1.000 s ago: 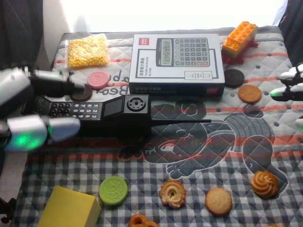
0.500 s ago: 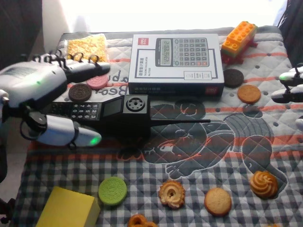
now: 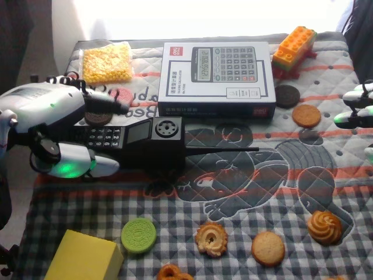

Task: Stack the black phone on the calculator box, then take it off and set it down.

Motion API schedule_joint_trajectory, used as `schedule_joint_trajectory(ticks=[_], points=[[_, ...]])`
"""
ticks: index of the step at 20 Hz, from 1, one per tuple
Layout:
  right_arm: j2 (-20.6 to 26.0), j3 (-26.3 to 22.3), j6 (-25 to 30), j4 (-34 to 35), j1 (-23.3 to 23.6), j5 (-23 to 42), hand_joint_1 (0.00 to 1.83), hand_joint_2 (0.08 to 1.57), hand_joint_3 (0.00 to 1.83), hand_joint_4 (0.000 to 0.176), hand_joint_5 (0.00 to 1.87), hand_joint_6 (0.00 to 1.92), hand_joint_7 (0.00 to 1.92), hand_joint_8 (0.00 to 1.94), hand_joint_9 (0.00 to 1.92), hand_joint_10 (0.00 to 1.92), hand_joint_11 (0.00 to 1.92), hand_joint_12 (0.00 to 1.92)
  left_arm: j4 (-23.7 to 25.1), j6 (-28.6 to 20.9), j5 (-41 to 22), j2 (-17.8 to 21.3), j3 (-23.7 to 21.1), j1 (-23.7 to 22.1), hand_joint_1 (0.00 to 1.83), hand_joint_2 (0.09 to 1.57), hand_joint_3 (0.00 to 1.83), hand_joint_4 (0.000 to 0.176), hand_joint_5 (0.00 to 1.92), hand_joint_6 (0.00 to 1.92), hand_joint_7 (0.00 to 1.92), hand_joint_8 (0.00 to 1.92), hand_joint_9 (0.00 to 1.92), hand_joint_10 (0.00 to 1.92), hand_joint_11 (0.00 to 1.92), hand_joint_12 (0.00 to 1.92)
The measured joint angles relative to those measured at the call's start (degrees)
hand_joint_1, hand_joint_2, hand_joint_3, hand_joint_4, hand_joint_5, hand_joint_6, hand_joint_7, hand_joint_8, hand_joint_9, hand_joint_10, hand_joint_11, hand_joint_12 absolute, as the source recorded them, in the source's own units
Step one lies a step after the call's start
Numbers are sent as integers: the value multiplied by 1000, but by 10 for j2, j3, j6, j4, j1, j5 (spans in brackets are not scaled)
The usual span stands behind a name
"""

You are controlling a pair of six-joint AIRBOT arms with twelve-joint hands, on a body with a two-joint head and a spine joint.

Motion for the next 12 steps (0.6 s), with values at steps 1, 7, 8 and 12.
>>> schedule_joint_trajectory(ticks=[1, 7, 8, 12], points=[[0, 0, 0, 0, 0, -1, 391, 1419, 0, 55, 645, 4, 431, 2, 440, 11, 451, 196, -1, 0, 2, -3, 4, -1, 1064, 1115, 7, 0, 899, 854, 751, 100, 634, 135, 45, 1252], [-1, 0, 0, -1, 0, -4, 276, 1433, 4, 73, 654, 0, 470, 9, 430, 0, 366, 150, -15, 1, 0, -14, 12, -9, 1226, 1131, 0, 0, 1006, 841, 910, 1239, 863, 1219, 743, 1554], [-1, 0, 0, -2, 0, -3, 278, 1438, 6, 75, 653, 0, 478, 11, 428, 0, 368, 150, -12, 5, -2, -13, 9, -9, 1222, 1131, 1, 0, 996, 862, 905, 1241, 897, 1203, 815, 1549], [-1, 0, 0, -2, -1, -4, 242, 1451, 6, 81, 659, 0, 477, 2, 427, 1, 379, 153, 44, -44, -8, 9, -17, -22, 1239, 1095, 0, 0, 1003, 856, 1040, 1020, 1079, 909, 987, 1293]])
